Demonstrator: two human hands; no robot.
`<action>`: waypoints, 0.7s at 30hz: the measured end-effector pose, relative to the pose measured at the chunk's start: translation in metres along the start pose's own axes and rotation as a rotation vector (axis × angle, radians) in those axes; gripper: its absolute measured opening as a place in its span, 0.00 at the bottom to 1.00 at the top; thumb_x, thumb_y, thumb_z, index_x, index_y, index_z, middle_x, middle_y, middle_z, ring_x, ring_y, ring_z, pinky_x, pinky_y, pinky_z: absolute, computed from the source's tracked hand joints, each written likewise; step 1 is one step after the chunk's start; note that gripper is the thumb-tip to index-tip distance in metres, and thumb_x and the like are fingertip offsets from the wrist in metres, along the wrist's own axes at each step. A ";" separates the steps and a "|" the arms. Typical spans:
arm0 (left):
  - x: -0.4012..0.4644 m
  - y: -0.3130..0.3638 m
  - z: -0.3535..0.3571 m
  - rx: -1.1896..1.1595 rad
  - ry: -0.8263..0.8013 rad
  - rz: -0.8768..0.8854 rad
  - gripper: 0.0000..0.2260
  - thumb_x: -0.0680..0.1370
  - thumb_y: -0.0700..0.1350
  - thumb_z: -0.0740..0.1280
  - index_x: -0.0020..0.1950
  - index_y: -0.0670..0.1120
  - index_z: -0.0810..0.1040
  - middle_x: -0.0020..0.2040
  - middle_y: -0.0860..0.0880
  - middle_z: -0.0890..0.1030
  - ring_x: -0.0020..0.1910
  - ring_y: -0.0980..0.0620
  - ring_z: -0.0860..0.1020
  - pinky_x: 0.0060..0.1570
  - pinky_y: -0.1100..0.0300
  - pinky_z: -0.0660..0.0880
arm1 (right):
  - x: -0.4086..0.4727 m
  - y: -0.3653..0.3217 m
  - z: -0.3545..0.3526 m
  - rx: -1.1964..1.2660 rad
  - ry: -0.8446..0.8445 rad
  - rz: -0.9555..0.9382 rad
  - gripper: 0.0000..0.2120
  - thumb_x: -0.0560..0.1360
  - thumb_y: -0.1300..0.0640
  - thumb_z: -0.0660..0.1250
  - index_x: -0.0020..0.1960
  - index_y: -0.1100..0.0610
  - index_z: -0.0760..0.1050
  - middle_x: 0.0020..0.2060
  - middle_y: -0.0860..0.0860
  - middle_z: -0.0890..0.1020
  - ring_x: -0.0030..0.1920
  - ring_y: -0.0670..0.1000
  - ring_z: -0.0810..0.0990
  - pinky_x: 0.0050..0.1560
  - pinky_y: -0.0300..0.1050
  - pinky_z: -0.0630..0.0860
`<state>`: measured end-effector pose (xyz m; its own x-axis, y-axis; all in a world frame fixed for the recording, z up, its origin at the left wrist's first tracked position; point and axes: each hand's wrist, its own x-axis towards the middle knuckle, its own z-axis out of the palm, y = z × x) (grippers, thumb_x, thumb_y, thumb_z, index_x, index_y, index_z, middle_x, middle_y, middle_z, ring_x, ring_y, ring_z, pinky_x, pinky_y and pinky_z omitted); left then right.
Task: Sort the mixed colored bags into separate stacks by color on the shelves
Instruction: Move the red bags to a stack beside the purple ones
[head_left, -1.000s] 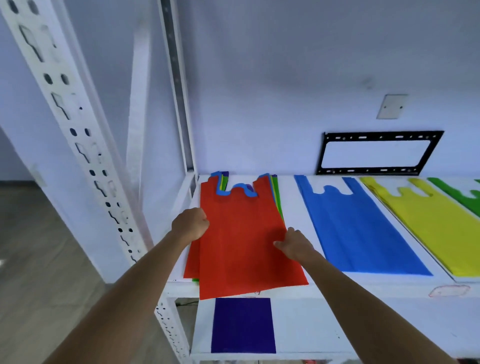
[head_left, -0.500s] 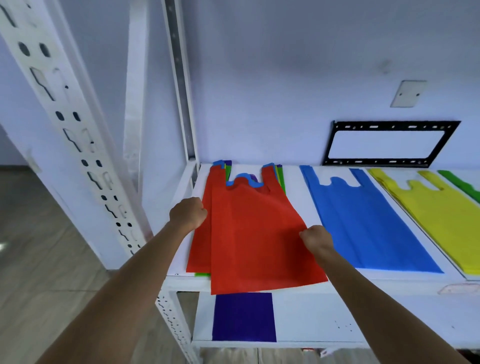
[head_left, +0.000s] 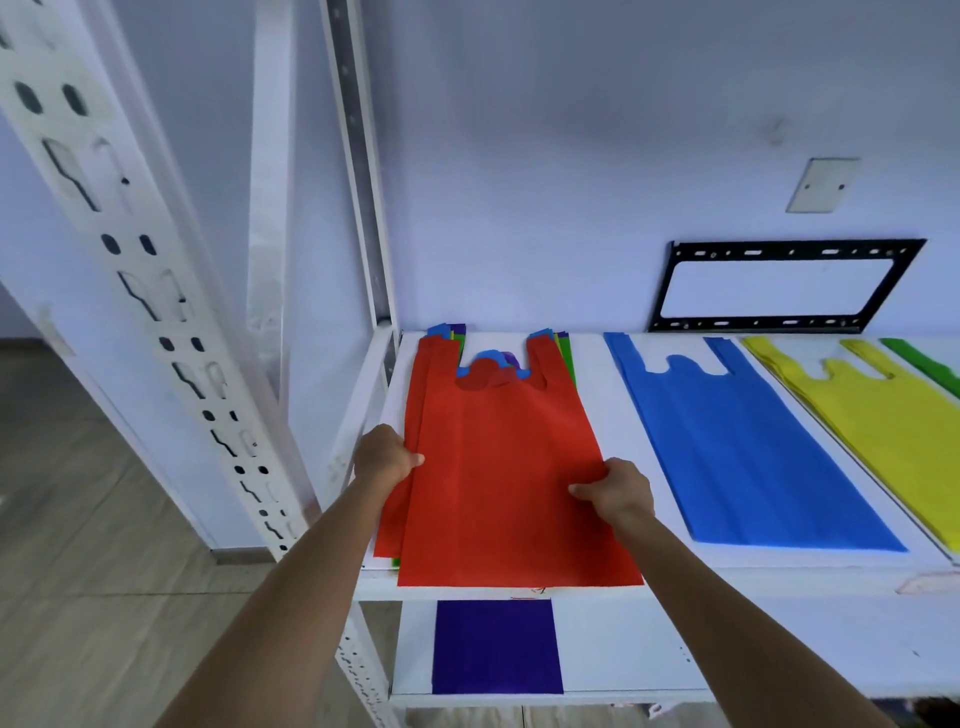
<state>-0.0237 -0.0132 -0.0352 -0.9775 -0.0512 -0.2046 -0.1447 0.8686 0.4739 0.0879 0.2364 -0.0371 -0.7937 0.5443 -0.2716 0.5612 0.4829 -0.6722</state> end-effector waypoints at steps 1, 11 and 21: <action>0.001 0.000 0.000 -0.009 0.030 0.001 0.18 0.73 0.50 0.73 0.53 0.37 0.81 0.52 0.40 0.83 0.53 0.42 0.81 0.50 0.55 0.75 | 0.001 -0.003 0.000 -0.019 0.014 -0.012 0.14 0.72 0.54 0.72 0.53 0.61 0.76 0.46 0.56 0.82 0.44 0.56 0.79 0.45 0.46 0.75; -0.010 -0.002 -0.001 0.337 0.422 0.387 0.07 0.79 0.47 0.64 0.48 0.44 0.79 0.47 0.46 0.82 0.51 0.45 0.77 0.41 0.55 0.71 | -0.001 -0.021 0.017 -0.165 0.088 -0.064 0.16 0.73 0.56 0.71 0.58 0.61 0.76 0.53 0.58 0.82 0.50 0.58 0.81 0.50 0.48 0.76; -0.009 0.007 -0.003 -0.272 0.130 0.198 0.18 0.74 0.51 0.71 0.56 0.42 0.71 0.50 0.48 0.77 0.49 0.48 0.77 0.47 0.58 0.72 | 0.001 -0.030 0.013 0.003 0.013 0.045 0.17 0.71 0.58 0.73 0.57 0.64 0.76 0.53 0.60 0.82 0.49 0.59 0.80 0.50 0.47 0.75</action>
<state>-0.0161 -0.0082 -0.0281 -0.9995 0.0273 0.0162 0.0307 0.7057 0.7079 0.0670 0.2129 -0.0261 -0.7644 0.5745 -0.2928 0.5957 0.4554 -0.6616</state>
